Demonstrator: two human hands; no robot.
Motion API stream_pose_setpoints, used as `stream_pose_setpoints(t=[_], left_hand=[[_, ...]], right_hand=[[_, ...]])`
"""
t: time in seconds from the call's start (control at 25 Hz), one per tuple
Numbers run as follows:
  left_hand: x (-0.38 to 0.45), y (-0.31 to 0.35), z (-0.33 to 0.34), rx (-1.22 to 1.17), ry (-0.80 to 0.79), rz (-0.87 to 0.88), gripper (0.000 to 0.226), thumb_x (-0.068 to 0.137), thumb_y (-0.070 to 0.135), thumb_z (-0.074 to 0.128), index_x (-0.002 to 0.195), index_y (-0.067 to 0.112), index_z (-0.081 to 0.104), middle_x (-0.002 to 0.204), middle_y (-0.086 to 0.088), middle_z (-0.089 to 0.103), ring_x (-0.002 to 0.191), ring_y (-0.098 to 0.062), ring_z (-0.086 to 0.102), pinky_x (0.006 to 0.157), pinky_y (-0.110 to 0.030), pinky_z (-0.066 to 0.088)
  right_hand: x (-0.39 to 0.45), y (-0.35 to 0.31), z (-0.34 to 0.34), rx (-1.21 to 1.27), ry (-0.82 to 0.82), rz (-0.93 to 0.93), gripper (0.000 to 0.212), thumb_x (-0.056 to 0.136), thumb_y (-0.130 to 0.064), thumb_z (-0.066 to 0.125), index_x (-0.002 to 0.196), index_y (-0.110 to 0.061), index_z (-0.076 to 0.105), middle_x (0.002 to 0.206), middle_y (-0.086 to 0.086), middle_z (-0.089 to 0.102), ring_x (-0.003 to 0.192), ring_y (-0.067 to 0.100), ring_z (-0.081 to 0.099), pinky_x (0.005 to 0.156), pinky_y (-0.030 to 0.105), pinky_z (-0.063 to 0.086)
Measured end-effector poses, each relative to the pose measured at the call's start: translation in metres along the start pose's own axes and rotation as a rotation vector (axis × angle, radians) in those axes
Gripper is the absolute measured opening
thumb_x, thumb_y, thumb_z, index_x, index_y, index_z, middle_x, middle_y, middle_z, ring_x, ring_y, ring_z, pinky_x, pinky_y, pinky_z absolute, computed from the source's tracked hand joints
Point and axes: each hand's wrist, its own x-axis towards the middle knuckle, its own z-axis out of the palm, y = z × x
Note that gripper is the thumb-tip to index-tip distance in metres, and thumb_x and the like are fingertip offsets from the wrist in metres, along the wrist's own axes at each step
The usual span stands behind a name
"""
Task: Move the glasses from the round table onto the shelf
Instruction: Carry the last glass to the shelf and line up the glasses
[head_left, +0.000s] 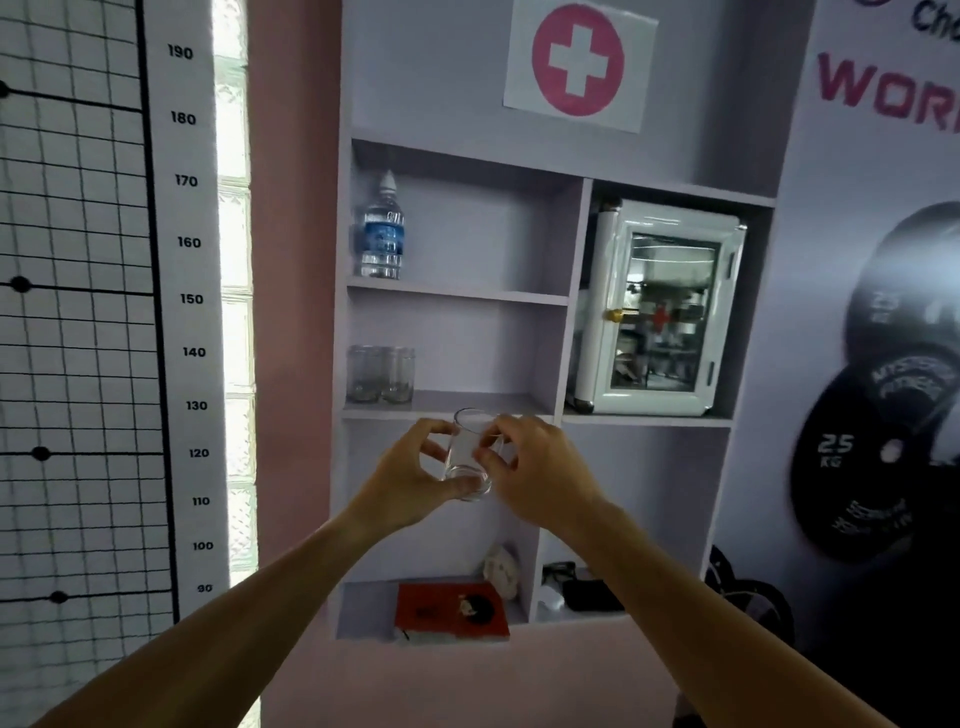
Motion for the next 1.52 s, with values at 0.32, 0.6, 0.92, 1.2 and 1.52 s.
stream_pose_setpoints(t=[0.32,0.6,0.92,1.2,1.52], left_hand=[[0.047,-0.025,-0.005,0.112,0.112,0.031,0.087,0.045,0.084,0.07,0.119,0.04,0.053,0.109,0.014,0.065,0.097,-0.006,0.065,0.079,-0.041,0.062],[0.119,-0.067,-0.014,0.19,0.204,0.059,0.069,0.062,0.059,0.083,0.12,0.032,0.057,0.106,0.019,0.066,0.095,-0.005,0.066,0.074,-0.017,0.05],[0.179,-0.087,-0.017,0.439,0.264,0.125,0.061,0.069,0.069,0.072,0.11,0.027,0.059,0.095,0.01,0.073,0.077,-0.009,0.068,0.07,-0.025,0.056],[0.202,-0.1,-0.009,0.502,0.236,0.12,0.038,0.074,0.059,0.074,0.083,0.031,0.05,0.059,0.016,0.057,0.053,-0.002,0.059,0.053,-0.018,0.046],[0.214,-0.108,-0.001,0.541,0.228,0.09,0.032,0.079,0.051,0.074,0.088,0.025,0.057,0.063,0.012,0.061,0.058,-0.004,0.061,0.058,-0.029,0.055]], right_hand=[[0.059,0.023,0.028,0.103,0.013,-0.05,0.015,0.093,-0.038,0.061,0.102,-0.027,0.062,0.107,-0.002,0.064,0.086,0.014,0.065,0.077,0.033,0.059],[0.131,0.041,0.062,0.115,0.042,-0.081,0.008,0.091,-0.035,0.061,0.096,-0.029,0.062,0.104,-0.001,0.063,0.081,0.017,0.065,0.075,0.036,0.059],[0.194,0.065,0.089,0.129,0.087,0.0,0.007,0.09,-0.035,0.065,0.093,-0.03,0.063,0.099,-0.001,0.06,0.082,0.014,0.061,0.059,0.014,0.04],[0.225,0.082,0.109,0.123,0.039,0.003,0.007,0.089,-0.037,0.065,0.09,-0.035,0.059,0.103,-0.002,0.059,0.088,0.013,0.057,0.061,0.016,0.037],[0.241,0.098,0.124,0.171,0.0,-0.013,0.007,0.09,-0.036,0.064,0.095,-0.034,0.06,0.107,0.001,0.06,0.087,0.014,0.057,0.06,0.015,0.036]])
